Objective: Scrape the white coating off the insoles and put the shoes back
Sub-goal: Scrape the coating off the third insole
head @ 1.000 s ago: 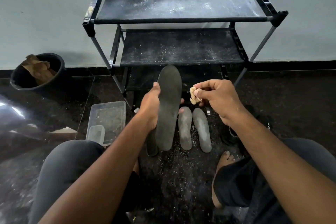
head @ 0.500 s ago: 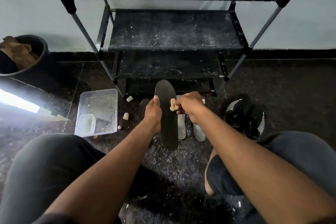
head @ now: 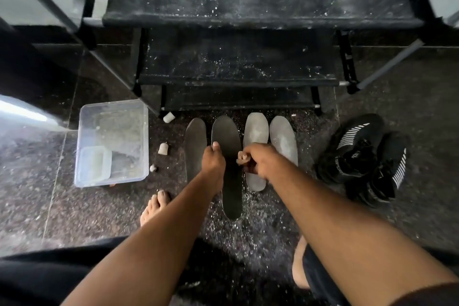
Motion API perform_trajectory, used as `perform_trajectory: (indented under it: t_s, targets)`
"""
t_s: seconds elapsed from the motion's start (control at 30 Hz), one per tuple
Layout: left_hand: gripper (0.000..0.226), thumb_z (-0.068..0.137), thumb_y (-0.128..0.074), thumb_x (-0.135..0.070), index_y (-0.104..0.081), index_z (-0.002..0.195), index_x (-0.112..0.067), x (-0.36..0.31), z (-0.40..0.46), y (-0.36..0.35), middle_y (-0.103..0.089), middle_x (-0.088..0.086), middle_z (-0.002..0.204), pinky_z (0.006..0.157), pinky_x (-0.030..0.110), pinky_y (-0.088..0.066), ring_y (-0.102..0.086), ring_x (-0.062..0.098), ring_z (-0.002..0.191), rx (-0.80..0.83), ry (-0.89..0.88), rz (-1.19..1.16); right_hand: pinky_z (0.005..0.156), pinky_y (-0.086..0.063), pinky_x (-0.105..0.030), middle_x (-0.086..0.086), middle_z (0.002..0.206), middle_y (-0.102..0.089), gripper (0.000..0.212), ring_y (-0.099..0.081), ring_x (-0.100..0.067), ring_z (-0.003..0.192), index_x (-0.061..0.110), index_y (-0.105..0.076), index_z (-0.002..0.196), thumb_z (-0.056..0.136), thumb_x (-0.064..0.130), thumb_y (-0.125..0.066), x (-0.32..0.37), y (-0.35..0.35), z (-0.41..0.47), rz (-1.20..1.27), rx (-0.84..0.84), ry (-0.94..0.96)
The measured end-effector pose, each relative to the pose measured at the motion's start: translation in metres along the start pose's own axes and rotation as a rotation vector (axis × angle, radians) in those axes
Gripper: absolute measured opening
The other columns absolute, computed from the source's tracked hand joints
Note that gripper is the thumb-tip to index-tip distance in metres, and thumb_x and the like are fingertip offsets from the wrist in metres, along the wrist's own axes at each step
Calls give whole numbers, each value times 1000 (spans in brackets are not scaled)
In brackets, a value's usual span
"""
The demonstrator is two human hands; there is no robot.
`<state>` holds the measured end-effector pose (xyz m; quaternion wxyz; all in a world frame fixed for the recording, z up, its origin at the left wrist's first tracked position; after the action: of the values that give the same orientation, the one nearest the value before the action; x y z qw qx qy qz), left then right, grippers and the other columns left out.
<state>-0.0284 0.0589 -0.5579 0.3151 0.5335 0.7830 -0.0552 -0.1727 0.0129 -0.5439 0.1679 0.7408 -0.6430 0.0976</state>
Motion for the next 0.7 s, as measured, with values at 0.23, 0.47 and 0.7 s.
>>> perform_trajectory:
  t_s: [0.23,0.47,0.7]
  targets:
    - [37,106,-54,-29,-55,136,-7,6,53,-20,-66,16,128,71,31,-51,-64,31,108,9,57,67,41,-39,-19,-12,68,-69,9,-61,-20,48,0,-69,77,75,8,-69,-8,-15,57,34,-263,42]
    - [58,95,-65,-37,-52,144,-9,19,86,-30,-57,18,138,108,51,-47,-57,40,125,-34,104,229,76,-60,-37,-17,105,-73,42,-72,-30,95,-2,-71,105,79,31,-80,-6,-16,80,-150,-428,77]
    - [59,95,-59,-20,-44,151,-7,-4,59,-22,-46,24,148,114,51,-37,-42,45,137,-146,-114,410,70,-45,-18,-12,108,-72,25,-67,-27,103,4,-73,108,92,21,-64,2,-8,66,-155,-287,232]
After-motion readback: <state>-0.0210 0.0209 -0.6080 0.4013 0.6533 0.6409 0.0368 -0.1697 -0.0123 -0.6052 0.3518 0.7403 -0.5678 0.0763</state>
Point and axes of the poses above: each hand's wrist, its own z-axis towards the middle knuckle, its own y-axis out of the back of the hand, x = y × z, the point moved 8 cm from there along z, towards the middle knuckle
